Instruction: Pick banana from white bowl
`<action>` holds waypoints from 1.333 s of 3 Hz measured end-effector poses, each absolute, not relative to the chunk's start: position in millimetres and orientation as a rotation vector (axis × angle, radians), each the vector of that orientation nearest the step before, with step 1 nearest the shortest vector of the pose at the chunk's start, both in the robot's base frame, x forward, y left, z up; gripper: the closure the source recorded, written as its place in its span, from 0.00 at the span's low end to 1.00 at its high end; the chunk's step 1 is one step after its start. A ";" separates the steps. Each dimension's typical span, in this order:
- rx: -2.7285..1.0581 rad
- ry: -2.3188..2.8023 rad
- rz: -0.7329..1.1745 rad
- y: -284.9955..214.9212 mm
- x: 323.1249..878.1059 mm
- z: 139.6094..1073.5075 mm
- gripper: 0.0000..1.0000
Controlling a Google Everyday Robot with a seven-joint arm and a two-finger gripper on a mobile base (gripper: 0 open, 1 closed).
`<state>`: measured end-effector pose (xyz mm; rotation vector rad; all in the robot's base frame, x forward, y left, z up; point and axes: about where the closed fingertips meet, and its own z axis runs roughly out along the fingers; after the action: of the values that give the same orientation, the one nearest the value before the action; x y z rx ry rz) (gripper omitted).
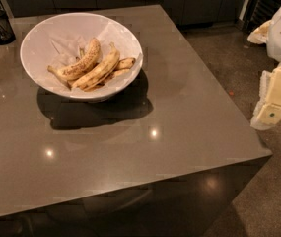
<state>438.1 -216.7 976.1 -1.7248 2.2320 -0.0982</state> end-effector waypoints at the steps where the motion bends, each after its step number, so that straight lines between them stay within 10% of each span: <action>1: -1.725 2.232 -0.098 -216.6 438.2 976.2 0.00; 4: -1.973 2.072 -0.204 -146.5 514.1 995.2 0.00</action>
Offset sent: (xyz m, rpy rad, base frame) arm 0.0526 0.0369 0.0214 -0.0725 -0.0346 0.0774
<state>514.1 -146.5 995.2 -1.9735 2.0720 -0.2042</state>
